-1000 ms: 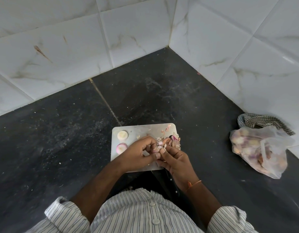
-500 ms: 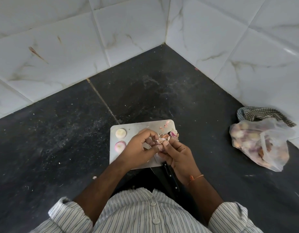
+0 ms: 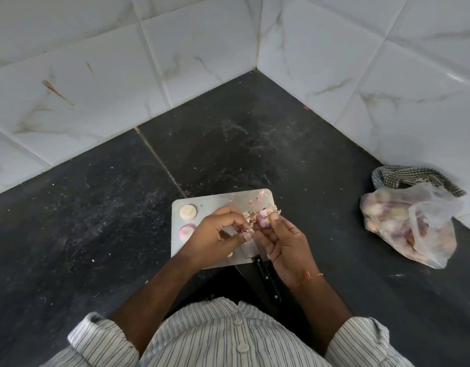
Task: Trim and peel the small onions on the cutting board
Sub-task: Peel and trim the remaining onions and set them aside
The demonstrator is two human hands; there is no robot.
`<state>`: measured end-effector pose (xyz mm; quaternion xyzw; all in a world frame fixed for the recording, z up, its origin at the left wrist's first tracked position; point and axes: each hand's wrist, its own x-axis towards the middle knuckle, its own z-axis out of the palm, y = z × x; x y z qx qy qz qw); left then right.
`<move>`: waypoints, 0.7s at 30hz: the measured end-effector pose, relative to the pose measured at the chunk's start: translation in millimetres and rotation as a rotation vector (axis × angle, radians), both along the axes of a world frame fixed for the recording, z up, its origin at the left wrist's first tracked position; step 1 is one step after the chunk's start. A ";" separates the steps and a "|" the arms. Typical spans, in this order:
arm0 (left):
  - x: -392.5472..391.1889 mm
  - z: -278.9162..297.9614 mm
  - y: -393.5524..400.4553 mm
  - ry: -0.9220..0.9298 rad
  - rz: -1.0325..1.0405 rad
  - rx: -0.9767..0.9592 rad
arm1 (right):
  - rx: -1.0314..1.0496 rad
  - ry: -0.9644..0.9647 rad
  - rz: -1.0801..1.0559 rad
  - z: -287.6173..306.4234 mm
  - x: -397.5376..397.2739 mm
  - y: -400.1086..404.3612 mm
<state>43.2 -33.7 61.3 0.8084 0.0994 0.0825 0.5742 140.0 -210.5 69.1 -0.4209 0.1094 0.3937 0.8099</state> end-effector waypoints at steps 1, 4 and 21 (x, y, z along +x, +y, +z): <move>-1.0 -2.1 -0.9 0.033 0.022 -0.014 | -0.017 -0.004 0.002 -0.7 4.5 -3.4; 2.1 -8.4 -3.7 0.106 0.152 -0.062 | -0.069 -0.054 0.060 -3.2 12.4 -11.7; 45.1 -9.0 -15.4 0.224 -0.040 0.192 | -0.019 -0.142 0.118 -7.2 29.9 -38.2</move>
